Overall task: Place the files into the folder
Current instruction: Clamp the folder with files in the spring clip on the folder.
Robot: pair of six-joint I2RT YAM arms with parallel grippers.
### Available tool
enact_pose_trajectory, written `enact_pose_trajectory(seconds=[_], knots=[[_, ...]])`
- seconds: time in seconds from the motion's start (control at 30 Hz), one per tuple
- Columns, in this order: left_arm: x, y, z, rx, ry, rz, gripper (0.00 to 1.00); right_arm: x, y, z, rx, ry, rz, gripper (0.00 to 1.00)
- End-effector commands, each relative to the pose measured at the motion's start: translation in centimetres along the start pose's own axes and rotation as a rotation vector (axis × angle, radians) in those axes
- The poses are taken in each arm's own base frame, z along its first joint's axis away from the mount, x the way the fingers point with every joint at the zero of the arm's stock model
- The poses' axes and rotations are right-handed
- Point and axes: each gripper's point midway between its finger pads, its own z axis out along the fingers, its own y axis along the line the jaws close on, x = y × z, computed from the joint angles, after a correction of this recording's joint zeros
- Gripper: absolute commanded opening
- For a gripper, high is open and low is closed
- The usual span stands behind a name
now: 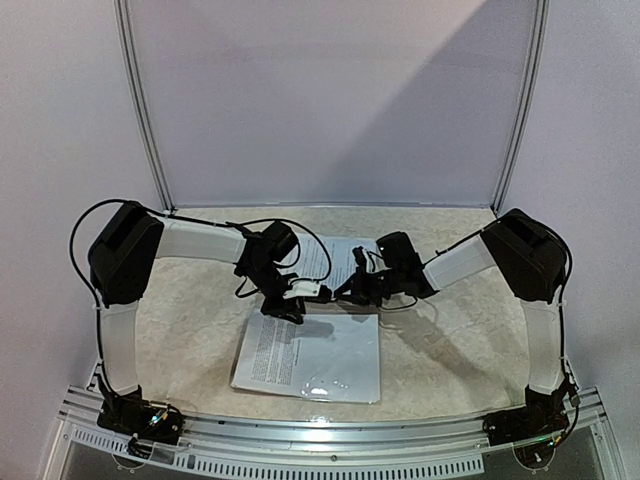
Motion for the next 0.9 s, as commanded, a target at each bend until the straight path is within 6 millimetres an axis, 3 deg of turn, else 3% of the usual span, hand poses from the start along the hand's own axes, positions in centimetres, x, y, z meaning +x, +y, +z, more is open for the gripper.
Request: enact_pose_trajectory(seconds=[0.0,0.13,0.23,0.4,0.47,0.67,0.87], knots=[[3.4,-3.4,2.3,0.128,0.100,-0.035,0.30,9.6,-16.1,-0.8,0.520,0.221,0.194,0.01],[2.5,-3.2,1.9,0.138,0.076,-0.029,0.31,10.0,-16.5,-0.8,0.529,0.233,0.190,0.01],[0.2,-2.3,0.7,0.150,0.009,-0.025,0.34,10.3,-16.3,-0.6,0.509,0.247,0.189,0.01],[-4.0,0.9,-2.0,0.103,-0.098,-0.018,0.40,9.8,-15.3,-0.3,0.476,0.254,0.169,0.01],[-4.7,2.2,-2.4,0.073,-0.111,-0.032,0.40,9.5,-15.0,-0.2,0.465,0.249,0.165,0.02],[-3.6,6.2,-1.3,-0.051,-0.101,-0.110,0.41,9.2,-13.9,0.2,0.416,0.250,0.168,0.02],[-2.3,7.0,1.6,-0.057,-0.078,-0.142,0.40,9.1,-13.5,0.4,0.399,0.255,0.168,0.02]])
